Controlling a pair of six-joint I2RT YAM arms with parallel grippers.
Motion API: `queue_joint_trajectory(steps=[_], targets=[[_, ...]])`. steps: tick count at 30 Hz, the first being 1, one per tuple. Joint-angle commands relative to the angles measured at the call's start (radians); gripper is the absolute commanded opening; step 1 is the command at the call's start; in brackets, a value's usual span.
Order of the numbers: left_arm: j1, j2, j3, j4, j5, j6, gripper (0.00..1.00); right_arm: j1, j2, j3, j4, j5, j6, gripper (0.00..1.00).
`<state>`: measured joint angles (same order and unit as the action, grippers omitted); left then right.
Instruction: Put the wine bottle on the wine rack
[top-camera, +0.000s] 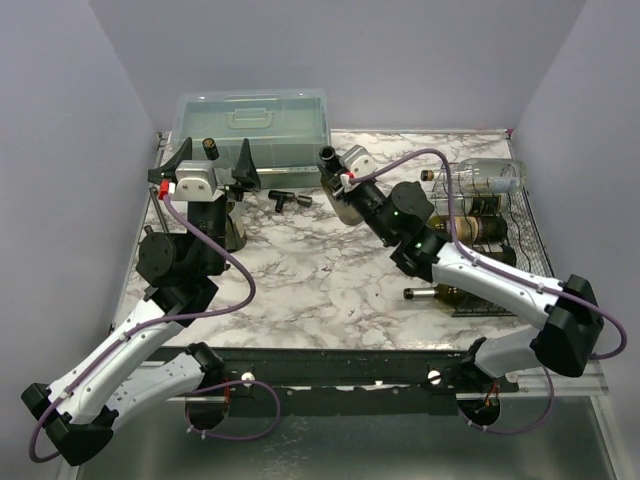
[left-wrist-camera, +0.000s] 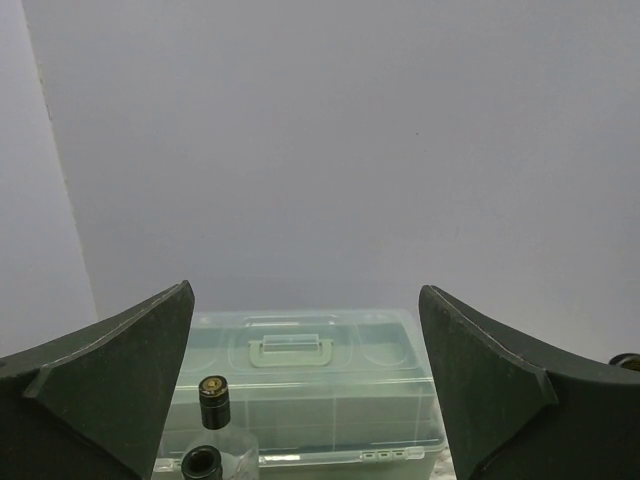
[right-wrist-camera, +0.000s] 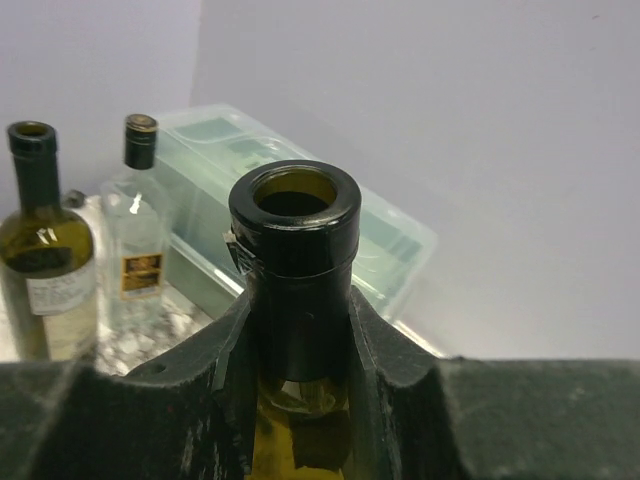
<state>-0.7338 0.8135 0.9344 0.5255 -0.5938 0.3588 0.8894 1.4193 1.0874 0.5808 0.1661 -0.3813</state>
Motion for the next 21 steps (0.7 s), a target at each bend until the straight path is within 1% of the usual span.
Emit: queue_joint_trajectory(steps=[1, 6, 9, 11, 14, 18, 21], targets=[[-0.016, -0.016, -0.014, 0.019, 0.008, 0.015, 0.96, 0.005, -0.126, 0.077, -0.098, 0.093, -0.163, 0.01], [-0.022, -0.018, -0.019, 0.03, 0.003, 0.024, 0.95, 0.004, -0.205, 0.094, -0.266, 0.214, -0.292, 0.01], [-0.027, -0.019, -0.019, 0.03, 0.005, 0.022, 0.95, 0.005, -0.247, 0.072, -0.307, 0.295, -0.376, 0.01], [-0.031, -0.018, -0.018, 0.03, 0.005, 0.021, 0.95, 0.004, -0.274, 0.057, -0.344, 0.315, -0.417, 0.01], [-0.036, -0.015, -0.017, 0.03, 0.005, 0.019, 0.95, 0.003, -0.318, 0.016, -0.348, 0.345, -0.468, 0.01], [-0.039, -0.013, -0.017, 0.029, 0.006, 0.017, 0.95, 0.002, -0.324, -0.004, -0.394, 0.434, -0.533, 0.01], [-0.042, -0.012, -0.017, 0.027, 0.009, 0.015, 0.95, 0.003, -0.294, -0.019, -0.443, 0.521, -0.643, 0.01]])
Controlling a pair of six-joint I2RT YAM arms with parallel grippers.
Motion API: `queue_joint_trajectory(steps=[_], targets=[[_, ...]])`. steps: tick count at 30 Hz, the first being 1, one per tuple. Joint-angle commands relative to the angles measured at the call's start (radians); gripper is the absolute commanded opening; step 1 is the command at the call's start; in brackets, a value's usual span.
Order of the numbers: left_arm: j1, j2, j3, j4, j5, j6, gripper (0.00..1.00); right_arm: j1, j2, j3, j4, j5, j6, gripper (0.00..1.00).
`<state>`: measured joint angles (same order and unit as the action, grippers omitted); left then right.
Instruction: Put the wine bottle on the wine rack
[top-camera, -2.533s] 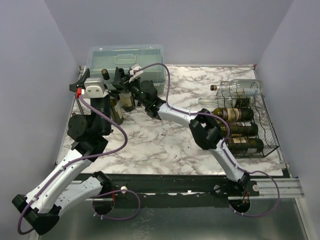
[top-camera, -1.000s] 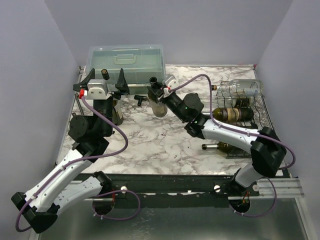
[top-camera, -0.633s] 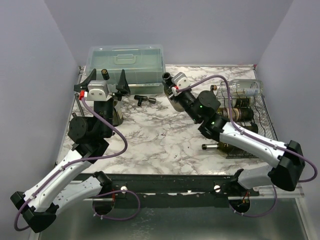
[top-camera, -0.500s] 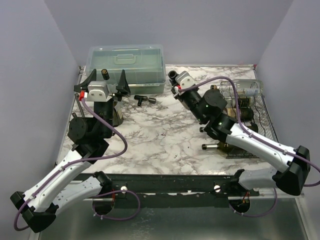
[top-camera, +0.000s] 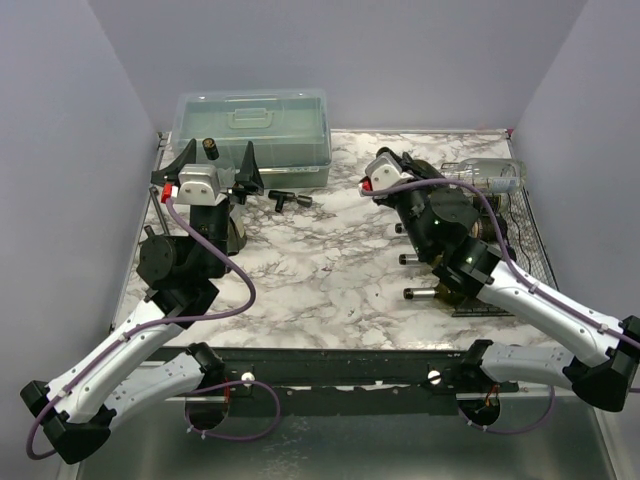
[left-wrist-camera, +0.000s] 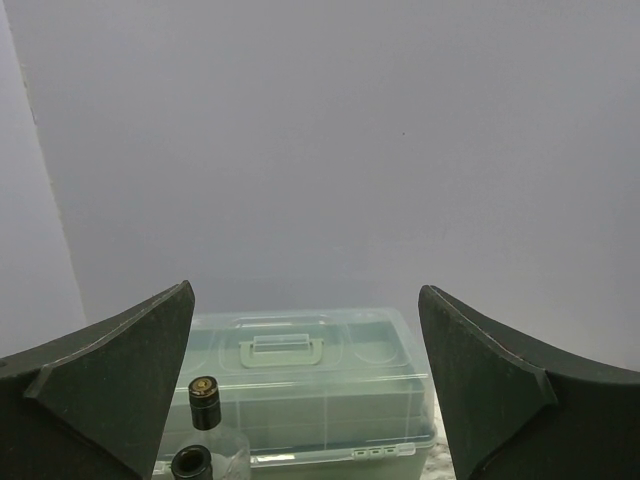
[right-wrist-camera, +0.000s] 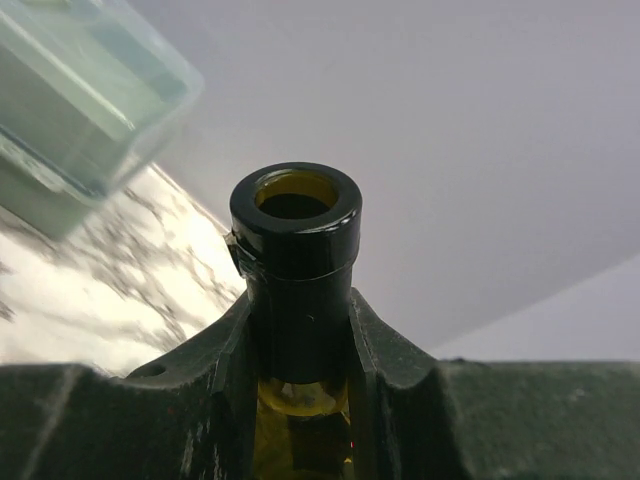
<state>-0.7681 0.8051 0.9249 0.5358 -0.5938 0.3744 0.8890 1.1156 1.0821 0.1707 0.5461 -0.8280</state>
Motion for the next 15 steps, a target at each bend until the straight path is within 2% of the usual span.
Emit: queue_joint_trajectory(steps=[1, 4, 11, 15], targets=[[-0.01, -0.005, -0.007, 0.015, 0.009, 0.001, 0.95, 0.0, 0.025, -0.022, -0.036, 0.185, -0.237, 0.01], [-0.013, -0.009, -0.007, 0.013, 0.009, 0.001, 0.95, -0.033, 0.053, -0.029, -0.103, 0.23, -0.31, 0.01], [-0.017, -0.035, -0.011, 0.013, 0.009, -0.004, 0.95, -0.255, 0.073, -0.071, -0.205, 0.082, -0.292, 0.01], [-0.017, -0.041, -0.011, 0.013, 0.008, -0.002, 0.95, -0.311, 0.124, -0.078, -0.21, 0.071, -0.312, 0.01]])
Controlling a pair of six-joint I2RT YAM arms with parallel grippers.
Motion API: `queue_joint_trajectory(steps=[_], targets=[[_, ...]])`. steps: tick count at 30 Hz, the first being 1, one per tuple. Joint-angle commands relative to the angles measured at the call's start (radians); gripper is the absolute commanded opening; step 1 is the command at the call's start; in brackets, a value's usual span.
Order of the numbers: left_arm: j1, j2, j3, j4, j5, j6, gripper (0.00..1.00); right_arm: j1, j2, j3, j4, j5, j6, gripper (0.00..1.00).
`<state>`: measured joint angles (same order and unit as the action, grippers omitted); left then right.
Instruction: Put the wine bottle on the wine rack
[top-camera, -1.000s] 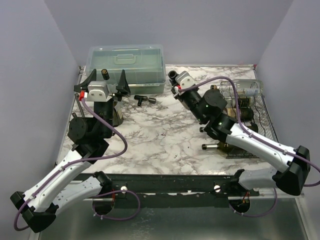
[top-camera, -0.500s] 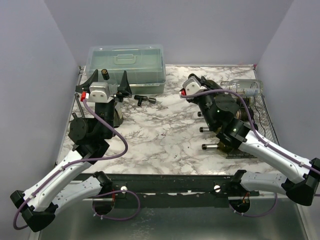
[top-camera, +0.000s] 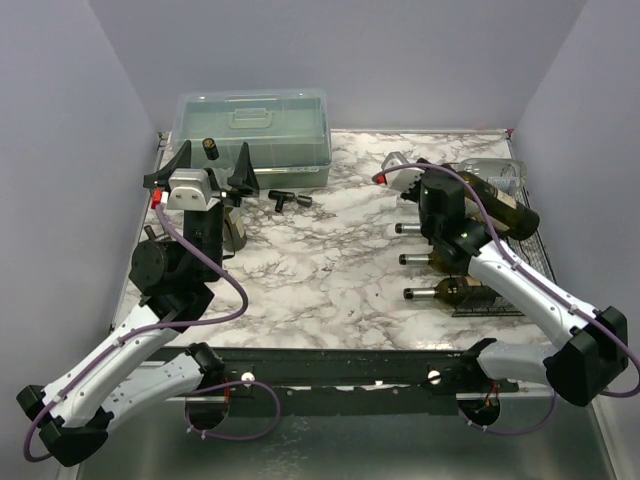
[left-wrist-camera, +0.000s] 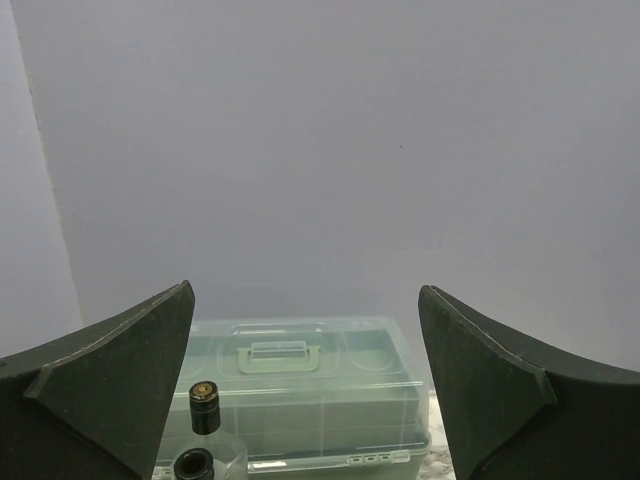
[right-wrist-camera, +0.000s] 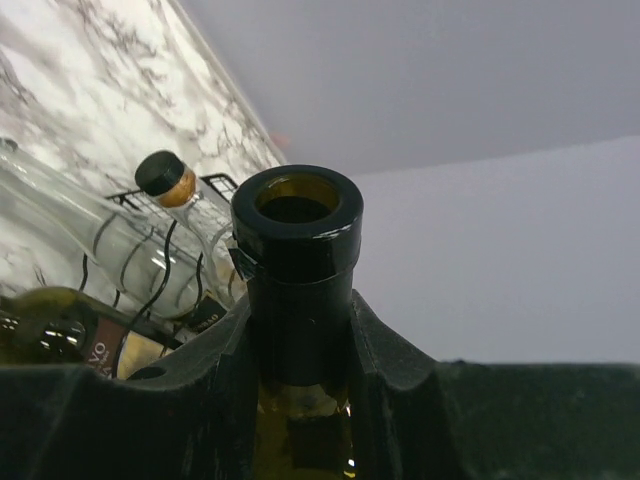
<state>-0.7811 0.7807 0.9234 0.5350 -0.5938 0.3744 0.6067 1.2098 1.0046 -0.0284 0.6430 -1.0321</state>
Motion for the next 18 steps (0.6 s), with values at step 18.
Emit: queue_joint_trajectory(steps=[18], targets=[[-0.044, -0.041, -0.029, 0.056, -0.006, 0.041, 0.93, -0.137, 0.131, -0.067, -0.031, -0.152, -0.375, 0.01]])
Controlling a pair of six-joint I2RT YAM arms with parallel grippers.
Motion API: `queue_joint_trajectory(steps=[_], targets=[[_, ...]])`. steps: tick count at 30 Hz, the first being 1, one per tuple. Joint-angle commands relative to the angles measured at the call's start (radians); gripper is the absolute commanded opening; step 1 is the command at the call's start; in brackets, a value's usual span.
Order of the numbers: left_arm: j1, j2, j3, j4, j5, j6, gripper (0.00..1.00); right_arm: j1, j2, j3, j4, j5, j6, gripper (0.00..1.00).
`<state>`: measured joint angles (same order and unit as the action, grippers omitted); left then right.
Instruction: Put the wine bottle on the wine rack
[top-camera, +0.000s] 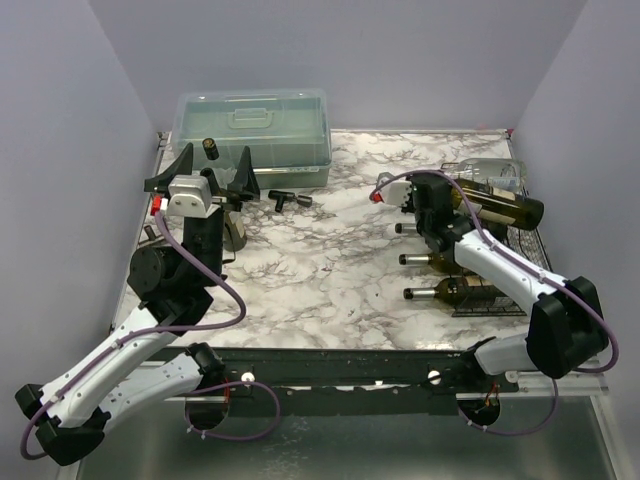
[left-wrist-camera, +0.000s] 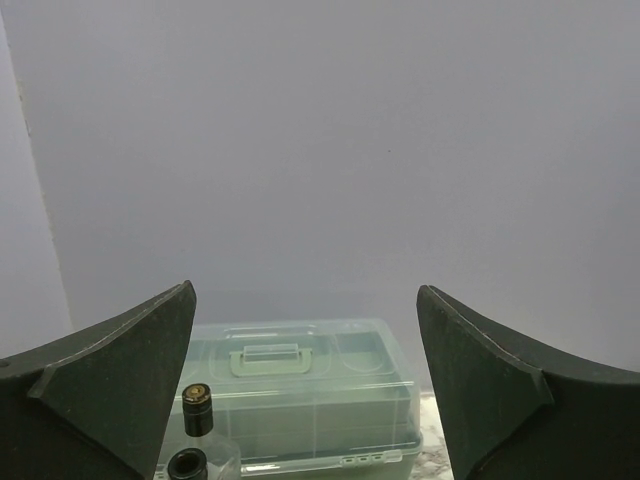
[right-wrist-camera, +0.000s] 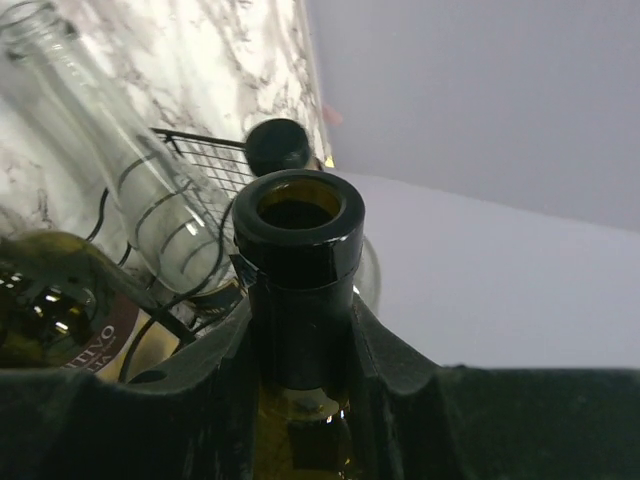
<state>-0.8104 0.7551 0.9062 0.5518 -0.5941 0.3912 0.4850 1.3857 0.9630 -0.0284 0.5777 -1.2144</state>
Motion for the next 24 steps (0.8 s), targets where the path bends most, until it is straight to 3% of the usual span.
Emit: queue_joint_trajectory(steps=[1, 7, 24], targets=[[-0.016, -0.018, -0.015, 0.045, -0.005, 0.026, 0.93, -0.02, -0.05, -0.046, -0.036, -0.107, -0.214, 0.01], [-0.032, -0.027, -0.02, 0.06, -0.013, 0.043, 0.92, -0.055, -0.087, -0.109, -0.036, -0.25, -0.269, 0.01], [-0.047, -0.043, -0.027, 0.069, -0.016, 0.061, 0.91, -0.107, -0.007, -0.17, 0.102, -0.295, -0.336, 0.01]])
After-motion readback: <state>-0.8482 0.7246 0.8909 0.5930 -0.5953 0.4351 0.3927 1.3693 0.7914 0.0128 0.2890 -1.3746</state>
